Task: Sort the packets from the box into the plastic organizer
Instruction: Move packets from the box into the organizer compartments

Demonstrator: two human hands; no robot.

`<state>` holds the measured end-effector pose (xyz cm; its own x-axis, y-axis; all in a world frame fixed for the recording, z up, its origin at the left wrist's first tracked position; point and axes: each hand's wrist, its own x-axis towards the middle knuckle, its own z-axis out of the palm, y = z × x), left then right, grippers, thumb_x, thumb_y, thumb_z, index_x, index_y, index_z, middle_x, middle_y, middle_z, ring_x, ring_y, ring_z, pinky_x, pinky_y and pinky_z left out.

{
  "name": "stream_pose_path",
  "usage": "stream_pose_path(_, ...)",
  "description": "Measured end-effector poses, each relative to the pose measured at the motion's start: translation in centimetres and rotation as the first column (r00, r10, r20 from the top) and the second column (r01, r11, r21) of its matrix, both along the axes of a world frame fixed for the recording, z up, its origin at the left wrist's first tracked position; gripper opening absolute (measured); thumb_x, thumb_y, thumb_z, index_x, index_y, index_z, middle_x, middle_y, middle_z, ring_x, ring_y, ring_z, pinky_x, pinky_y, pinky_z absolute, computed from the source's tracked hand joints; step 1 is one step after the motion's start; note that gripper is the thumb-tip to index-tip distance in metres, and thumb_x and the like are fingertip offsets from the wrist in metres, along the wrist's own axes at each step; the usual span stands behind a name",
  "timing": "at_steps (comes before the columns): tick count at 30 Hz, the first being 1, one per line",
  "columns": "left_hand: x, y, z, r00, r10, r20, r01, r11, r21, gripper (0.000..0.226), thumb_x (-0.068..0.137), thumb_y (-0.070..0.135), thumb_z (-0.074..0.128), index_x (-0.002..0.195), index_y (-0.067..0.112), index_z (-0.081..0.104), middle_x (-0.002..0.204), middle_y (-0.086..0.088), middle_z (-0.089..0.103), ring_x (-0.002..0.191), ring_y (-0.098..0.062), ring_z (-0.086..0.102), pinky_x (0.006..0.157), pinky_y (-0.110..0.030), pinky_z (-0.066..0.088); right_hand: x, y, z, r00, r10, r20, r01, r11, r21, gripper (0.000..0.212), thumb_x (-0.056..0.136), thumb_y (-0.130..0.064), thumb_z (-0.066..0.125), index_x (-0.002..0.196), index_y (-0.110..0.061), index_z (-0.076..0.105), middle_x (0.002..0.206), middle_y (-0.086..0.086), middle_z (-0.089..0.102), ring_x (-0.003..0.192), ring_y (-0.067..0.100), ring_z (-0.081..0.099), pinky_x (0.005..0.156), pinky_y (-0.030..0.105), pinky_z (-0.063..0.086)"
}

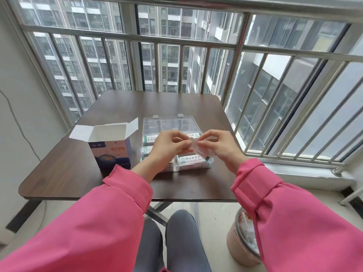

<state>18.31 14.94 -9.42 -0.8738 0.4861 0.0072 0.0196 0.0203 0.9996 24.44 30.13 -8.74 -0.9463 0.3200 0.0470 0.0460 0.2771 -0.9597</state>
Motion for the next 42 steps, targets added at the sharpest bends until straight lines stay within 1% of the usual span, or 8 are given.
stream_pose_path(3, 0.0, -0.2, -0.2, 0.996, 0.060, 0.071, -0.063, 0.997, 0.041, 0.016, 0.084, -0.009, 0.061, 0.074, 0.003, 0.057, 0.070, -0.016, 0.063, 0.054, -0.013, 0.068, 0.059, -0.018, 0.056, -0.2, 0.6, -0.4, 0.992, -0.127, -0.004, 0.127, 0.989, 0.082, 0.019, 0.082, -0.004, 0.067, 0.071, -0.018, 0.062, 0.073, 0.006, 0.064, 0.063, 0.012, 0.057, 0.053, 0.019, 0.043)
stream_pose_path(6, -0.1, -0.2, -0.7, 0.984, 0.138, 0.108, -0.141, 0.990, 0.019, 0.015, 0.086, -0.010, 0.058, 0.080, 0.002, 0.053, 0.079, -0.021, 0.061, 0.057, -0.021, 0.070, 0.059, -0.021, 0.058, -0.1, 1.0, -0.4, 0.975, -0.223, 0.010, 0.223, 0.973, -0.052, 0.014, 0.090, -0.017, 0.060, 0.080, -0.019, 0.050, 0.079, 0.007, 0.064, 0.062, 0.022, 0.063, 0.052, 0.028, 0.050)
stream_pose_path(14, 1.0, 0.8, -0.9, 0.984, 0.155, 0.086, -0.141, 0.978, -0.154, 0.017, 0.085, -0.016, 0.048, 0.085, -0.001, 0.056, 0.076, -0.020, 0.060, 0.048, -0.021, 0.067, 0.047, -0.020, 0.055, 0.6, 1.2, -0.4, 0.975, -0.188, 0.115, 0.196, 0.978, -0.069, 0.029, 0.089, -0.039, 0.058, 0.092, -0.019, 0.038, 0.087, 0.008, 0.068, 0.050, 0.014, 0.057, 0.041, 0.019, 0.041)
stream_pose_path(21, 1.0, 0.4, -0.9, 0.987, 0.062, -0.148, -0.118, 0.906, -0.407, 0.019, 0.082, -0.012, 0.055, 0.073, 0.005, 0.056, 0.070, -0.024, 0.064, 0.041, -0.019, 0.064, 0.048, -0.029, 0.056, 0.3, 1.5, -0.6, 0.982, -0.173, 0.079, 0.178, 0.982, -0.056, 0.021, 0.088, -0.028, 0.064, 0.082, -0.019, 0.047, 0.085, 0.008, 0.064, 0.059, 0.013, 0.053, 0.053, 0.022, 0.042)
stream_pose_path(31, 0.9, 0.8, -1.4, 0.925, -0.095, -0.369, -0.165, 0.773, -0.613, 0.018, 0.080, -0.004, 0.059, 0.070, 0.011, 0.060, 0.072, -0.019, 0.069, 0.045, -0.019, 0.065, 0.041, -0.017, 0.045, 0.5, 1.7, -1.0, 0.994, -0.101, 0.042, 0.103, 0.994, -0.047, 0.010, 0.086, -0.009, 0.065, 0.084, -0.014, 0.057, 0.080, 0.003, 0.060, 0.067, 0.008, 0.053, 0.058, 0.019, 0.042)
stream_pose_path(35, 0.6, 0.7, -1.3, 0.903, -0.136, -0.406, -0.184, 0.732, -0.656, 0.010, 0.079, 0.000, 0.065, 0.076, 0.009, 0.066, 0.079, -0.017, 0.070, 0.044, -0.015, 0.064, 0.048, -0.018, 0.047, 0.1, 2.0, -1.1, 0.998, -0.065, 0.025, 0.064, 0.997, 0.053, 0.015, 0.082, -0.003, 0.068, 0.093, -0.011, 0.062, 0.090, 0.008, 0.063, 0.073, 0.008, 0.056, 0.059, 0.008, 0.044)
stream_pose_path(39, 0.6, 0.4, -1.2, 0.891, -0.155, -0.427, -0.184, 0.736, -0.652, 0.006, 0.082, 0.003, 0.065, 0.084, 0.007, 0.068, 0.085, -0.015, 0.070, 0.042, -0.010, 0.062, 0.043, -0.011, 0.040, -0.2, 2.0, -1.3, 0.999, -0.025, 0.031, 0.014, 0.951, 0.309, 0.019, 0.075, -0.006, 0.074, 0.083, -0.022, 0.066, 0.090, 0.004, 0.069, 0.087, 0.017, 0.064, 0.086, 0.028, 0.050)
stream_pose_path(42, 0.4, -0.2, -0.8, 0.873, -0.111, -0.475, -0.234, 0.760, -0.607, 0.010, 0.086, 0.013, 0.062, 0.095, 0.011, 0.066, 0.094, -0.006, 0.067, 0.062, -0.019, 0.068, 0.058, -0.018, 0.041, 0.0, 1.3, -1.0, 0.997, 0.051, 0.056, -0.071, 0.877, 0.475, 0.018, 0.076, -0.008, 0.074, 0.092, -0.015, 0.070, 0.090, 0.000, 0.069, 0.084, 0.008, 0.060, 0.075, 0.010, 0.041)
